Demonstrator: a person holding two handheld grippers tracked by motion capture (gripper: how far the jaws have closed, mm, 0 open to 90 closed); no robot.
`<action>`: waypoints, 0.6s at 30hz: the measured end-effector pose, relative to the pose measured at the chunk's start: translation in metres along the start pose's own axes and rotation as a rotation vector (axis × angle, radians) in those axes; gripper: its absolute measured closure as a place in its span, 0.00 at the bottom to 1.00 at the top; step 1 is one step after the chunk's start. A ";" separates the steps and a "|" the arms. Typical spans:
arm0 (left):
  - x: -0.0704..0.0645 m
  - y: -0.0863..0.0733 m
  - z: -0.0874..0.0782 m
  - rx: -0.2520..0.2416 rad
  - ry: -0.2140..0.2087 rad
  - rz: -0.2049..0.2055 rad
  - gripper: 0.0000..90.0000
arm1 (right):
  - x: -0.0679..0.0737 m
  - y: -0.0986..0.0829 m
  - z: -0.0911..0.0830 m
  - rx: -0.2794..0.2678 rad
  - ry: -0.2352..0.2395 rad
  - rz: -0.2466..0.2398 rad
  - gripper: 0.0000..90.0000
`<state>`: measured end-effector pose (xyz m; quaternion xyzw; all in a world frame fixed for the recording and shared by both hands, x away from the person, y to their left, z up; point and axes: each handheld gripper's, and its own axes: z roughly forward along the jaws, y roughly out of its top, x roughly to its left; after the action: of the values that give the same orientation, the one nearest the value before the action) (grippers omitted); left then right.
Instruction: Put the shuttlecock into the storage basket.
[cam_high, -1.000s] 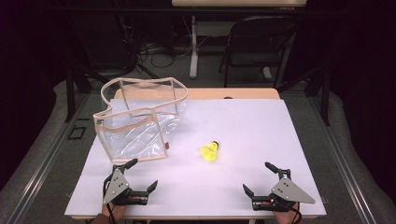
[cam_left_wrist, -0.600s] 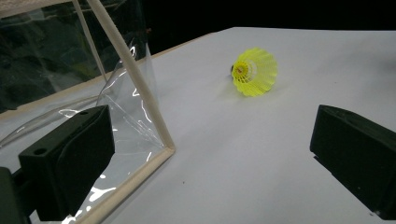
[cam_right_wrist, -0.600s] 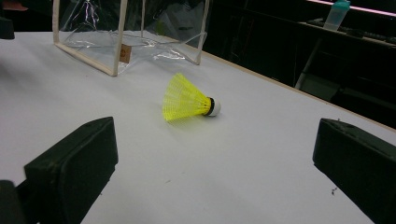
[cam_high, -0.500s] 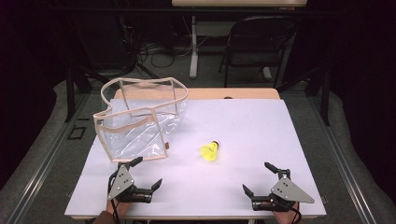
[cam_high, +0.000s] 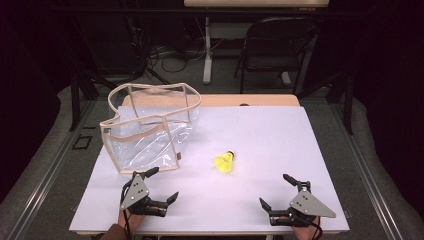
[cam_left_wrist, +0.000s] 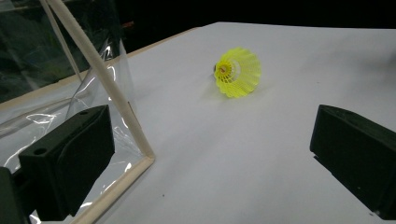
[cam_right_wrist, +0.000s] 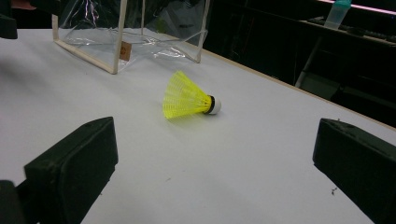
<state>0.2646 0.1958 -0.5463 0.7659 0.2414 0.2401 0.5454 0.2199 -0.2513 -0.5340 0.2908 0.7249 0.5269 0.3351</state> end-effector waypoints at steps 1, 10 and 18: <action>0.000 0.000 0.000 0.000 0.000 0.000 0.00 | 0.000 0.000 0.000 0.000 0.000 0.000 0.00; -0.004 0.006 0.010 0.009 -0.030 0.022 0.00 | 0.000 0.000 0.000 0.005 0.000 0.000 0.00; -0.006 0.010 0.016 0.006 -0.049 0.031 0.00 | 0.000 0.000 0.000 0.005 -0.001 0.001 0.00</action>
<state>0.2714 0.1777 -0.5420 0.7770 0.2168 0.2289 0.5449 0.2201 -0.2510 -0.5342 0.2924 0.7261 0.5250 0.3342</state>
